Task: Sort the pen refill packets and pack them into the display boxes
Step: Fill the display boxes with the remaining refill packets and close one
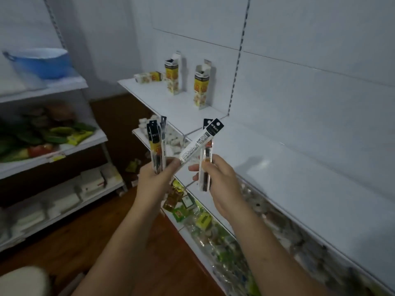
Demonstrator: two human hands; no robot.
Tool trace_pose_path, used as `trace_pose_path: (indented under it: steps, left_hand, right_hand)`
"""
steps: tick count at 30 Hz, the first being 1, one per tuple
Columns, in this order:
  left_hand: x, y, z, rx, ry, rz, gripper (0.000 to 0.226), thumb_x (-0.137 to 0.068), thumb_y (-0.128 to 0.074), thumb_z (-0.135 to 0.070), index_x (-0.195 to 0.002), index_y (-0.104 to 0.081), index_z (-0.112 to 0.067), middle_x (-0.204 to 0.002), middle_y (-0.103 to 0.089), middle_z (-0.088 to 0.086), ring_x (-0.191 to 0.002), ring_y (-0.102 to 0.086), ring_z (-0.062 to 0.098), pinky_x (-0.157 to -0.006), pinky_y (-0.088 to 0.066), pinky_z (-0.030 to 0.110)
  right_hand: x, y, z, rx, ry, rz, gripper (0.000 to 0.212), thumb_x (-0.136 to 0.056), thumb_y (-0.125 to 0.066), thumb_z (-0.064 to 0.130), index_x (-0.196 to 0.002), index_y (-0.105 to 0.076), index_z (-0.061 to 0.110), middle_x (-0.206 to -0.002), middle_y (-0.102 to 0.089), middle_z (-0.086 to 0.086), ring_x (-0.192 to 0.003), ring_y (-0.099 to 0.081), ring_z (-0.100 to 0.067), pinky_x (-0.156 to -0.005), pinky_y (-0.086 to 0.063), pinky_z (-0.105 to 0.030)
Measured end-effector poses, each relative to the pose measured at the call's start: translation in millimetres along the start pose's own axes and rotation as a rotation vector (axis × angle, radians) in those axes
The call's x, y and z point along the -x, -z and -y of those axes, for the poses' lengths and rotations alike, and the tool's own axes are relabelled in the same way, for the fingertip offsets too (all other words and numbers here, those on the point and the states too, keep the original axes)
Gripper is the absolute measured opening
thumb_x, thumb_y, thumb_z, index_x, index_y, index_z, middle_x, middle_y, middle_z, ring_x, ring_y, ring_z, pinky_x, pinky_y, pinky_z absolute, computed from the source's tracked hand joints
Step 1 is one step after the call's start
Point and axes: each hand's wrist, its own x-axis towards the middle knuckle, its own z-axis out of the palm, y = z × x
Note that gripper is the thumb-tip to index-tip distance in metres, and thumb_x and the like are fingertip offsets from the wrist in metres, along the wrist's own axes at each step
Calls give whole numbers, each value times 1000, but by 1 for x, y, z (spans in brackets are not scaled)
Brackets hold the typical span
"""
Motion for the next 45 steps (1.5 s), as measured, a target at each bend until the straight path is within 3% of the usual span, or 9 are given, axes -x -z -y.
trace_pose_path:
  steps: [8,12,15,18,27,34,38,41,45]
  left_hand:
    - [-56,70,5,-117,-52,-67,15,-98,-72,-21,-86,-79,-16,-64,-70,-9,-54,-62,1,-48,-44,13]
    - [-110,99,9,-201,-84,-100,16,-98,-72,-24,-86,-80,-18,-72,-74,-11,-65,-67,-1,-57,-46,10]
    - [-160,115,11,-262,-74,-111,15,-97,-72,-23,-86,-79,-18,-67,-71,-11,-61,-65,-1,-55,-46,12]
    - [-211,125,9,-312,-37,-68,13,-96,-74,-25,-89,-78,-17,-65,-69,-10,-59,-64,1,-57,-47,15]
    - [-327,147,0,-312,-35,-6,25,-99,-70,-27,-77,-68,-17,-54,-60,-14,-50,-56,-3,-51,-42,12]
    - [-441,177,2,-212,-21,90,31,-101,-65,-34,-71,-66,-25,-54,-61,-13,-49,-55,-1,-50,-42,16]
    - [-502,183,2,-174,-46,313,41,-103,-62,-34,-76,-58,-4,-57,-50,-1,-49,-47,15,-49,-39,24]
    - [-538,174,4,-128,-57,439,44,-102,-64,-34,-88,-62,7,-60,-49,4,-51,-46,18,-51,-38,31]
    - [-565,139,5,-93,-31,510,34,-101,-67,-34,-87,-70,-3,-57,-54,0,-50,-49,17,-50,-40,29]
  right_hand:
    - [-77,-120,-14,-26,-22,63,22,-107,-51,30,-108,-74,30,-110,-75,-3,-101,-73,-21,-87,-60,-41]
    - [-132,-157,-18,37,7,126,17,-106,-55,37,-105,-70,30,-95,-76,14,-87,-72,2,-68,-56,-15]
    - [-185,-183,-22,38,-47,175,19,-104,-57,44,-105,-71,30,-99,-76,5,-93,-73,-10,-76,-61,-34]
    - [-237,-207,-20,-24,-41,223,13,-103,-59,40,-107,-70,33,-100,-77,19,-97,-70,4,-82,-56,-22]
    - [-359,-267,-12,-108,-191,152,25,-100,-64,37,-116,-66,19,-106,-76,1,-102,-73,-18,-91,-59,-45]
    - [-442,-287,0,-253,-81,91,18,-106,-49,9,-113,-66,7,-71,-59,-10,-48,-49,-21,-52,-43,-29]
    - [-473,-291,5,-268,-51,-67,26,-100,-43,-1,-115,-62,7,-61,-44,-6,-42,-31,-17,-45,-34,-23]
    - [-485,-283,10,-252,-62,-160,16,-105,-45,17,-111,-60,11,-65,-33,-4,-47,-27,-16,-46,-26,-24]
    - [-483,-254,18,-307,-105,-198,61,-107,-28,57,-121,-66,11,-65,-39,-2,-53,-24,-15,-53,-12,-32]
